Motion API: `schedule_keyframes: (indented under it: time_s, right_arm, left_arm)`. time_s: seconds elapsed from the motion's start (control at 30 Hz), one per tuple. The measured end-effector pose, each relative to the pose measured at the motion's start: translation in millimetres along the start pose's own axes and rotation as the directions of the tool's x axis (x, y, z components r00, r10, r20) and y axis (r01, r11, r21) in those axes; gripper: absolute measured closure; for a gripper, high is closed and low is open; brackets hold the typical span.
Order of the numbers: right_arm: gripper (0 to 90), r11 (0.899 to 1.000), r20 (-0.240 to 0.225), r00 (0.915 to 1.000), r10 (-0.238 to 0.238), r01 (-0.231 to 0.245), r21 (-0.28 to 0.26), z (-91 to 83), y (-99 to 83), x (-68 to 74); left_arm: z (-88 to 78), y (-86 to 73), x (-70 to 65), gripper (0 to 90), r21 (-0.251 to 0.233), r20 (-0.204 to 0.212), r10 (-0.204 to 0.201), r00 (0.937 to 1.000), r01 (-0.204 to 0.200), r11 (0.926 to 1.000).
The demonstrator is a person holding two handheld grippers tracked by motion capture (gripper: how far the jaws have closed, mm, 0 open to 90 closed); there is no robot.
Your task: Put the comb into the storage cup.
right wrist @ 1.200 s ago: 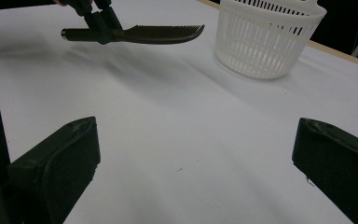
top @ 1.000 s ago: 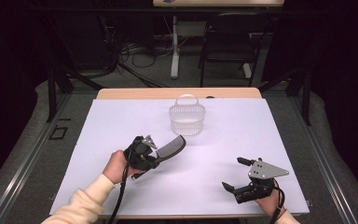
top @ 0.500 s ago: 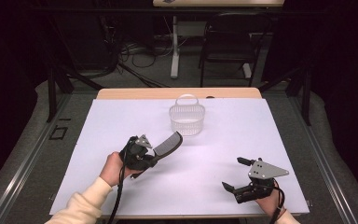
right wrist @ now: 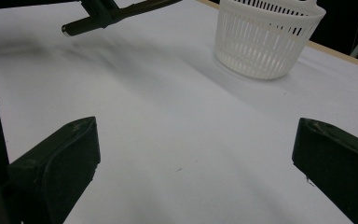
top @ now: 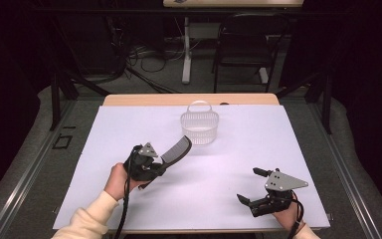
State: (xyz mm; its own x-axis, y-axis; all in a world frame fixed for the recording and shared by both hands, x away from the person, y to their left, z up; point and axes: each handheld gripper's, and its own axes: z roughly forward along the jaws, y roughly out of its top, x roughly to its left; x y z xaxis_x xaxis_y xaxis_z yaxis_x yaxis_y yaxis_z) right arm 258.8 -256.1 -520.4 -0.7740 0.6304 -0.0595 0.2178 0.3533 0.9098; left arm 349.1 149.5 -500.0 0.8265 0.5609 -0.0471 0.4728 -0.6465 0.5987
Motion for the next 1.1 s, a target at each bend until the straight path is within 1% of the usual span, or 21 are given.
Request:
schedule_keyframes:
  time_s: [0.2, 0.43, 0.63, 0.87, 0.97, 1.1]
  right_arm:
    - [0.4, 1.0, 0.001, 1.0, 0.002, -0.002, 0.0, 0.0, 0.0, 0.1]
    - [0.4, 1.0, 0.001, 1.0, 0.002, -0.002, 0.0, 0.1, 0.0, 0.0]
    - [0.4, 1.0, 0.001, 1.0, 0.001, -0.001, 0.001, 0.3, 0.1, -0.1]
    - [0.4, 1.0, 0.001, 1.0, 0.002, -0.002, 0.0, 0.3, 0.1, 0.1]
    - [0.4, 1.0, 0.001, 1.0, 0.003, -0.003, 0.002, 0.8, 0.1, 0.2]
    - [0.4, 1.0, 0.003, 1.0, -0.001, 0.001, 0.0, 1.5, -0.2, -0.5]
  left_arm:
    - [-1.4, -1.8, 1.6, 72.4, -0.02, -0.012, -0.007, 0.9999, 0.006, 0.9998]
    - [-3.5, -3.9, 3.8, 72.5, -0.059, -0.029, -0.02, 0.9994, 0.018, 0.9981]
    - [-4.3, -5.4, 7.0, 72.5, -0.076, -0.043, -0.029, 0.9986, 0.026, 0.9967]
    - [-6.0, -6.9, 10.9, 72.5, -0.104, -0.061, -0.043, 0.9972, 0.037, 0.9939]
    - [-6.9, -7.7, 12.2, 72.5, -0.122, -0.068, -0.053, 0.9962, 0.045, 0.9915]
    - [-7.1, -8.2, 14.3, 72.5, -0.136, -0.081, -0.055, 0.9952, 0.044, 0.9898]
